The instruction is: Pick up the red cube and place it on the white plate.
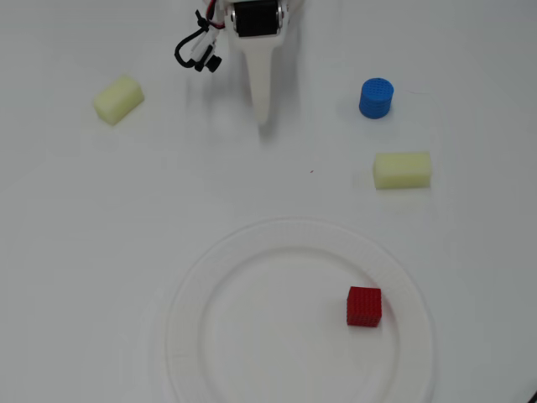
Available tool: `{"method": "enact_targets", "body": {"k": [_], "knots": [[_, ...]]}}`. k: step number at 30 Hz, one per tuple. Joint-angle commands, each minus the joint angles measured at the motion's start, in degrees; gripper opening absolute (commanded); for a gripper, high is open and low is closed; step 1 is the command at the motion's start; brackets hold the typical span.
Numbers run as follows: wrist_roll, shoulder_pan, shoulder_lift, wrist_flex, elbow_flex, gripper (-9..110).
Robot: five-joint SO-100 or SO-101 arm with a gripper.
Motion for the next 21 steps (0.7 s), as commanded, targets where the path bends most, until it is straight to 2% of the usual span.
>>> {"method": "enact_targets", "body": {"k": [1, 2, 4, 21], "knots": [[-2.29, -0.35, 9.40, 2.81, 4.57, 7], [-3.43, -1.23, 15.12, 6.06, 6.15, 2], [-4.22, -3.25, 23.91, 12.22, 9.23, 0], [2.20, -2.37, 24.26, 14.94, 9.05, 0]]}}
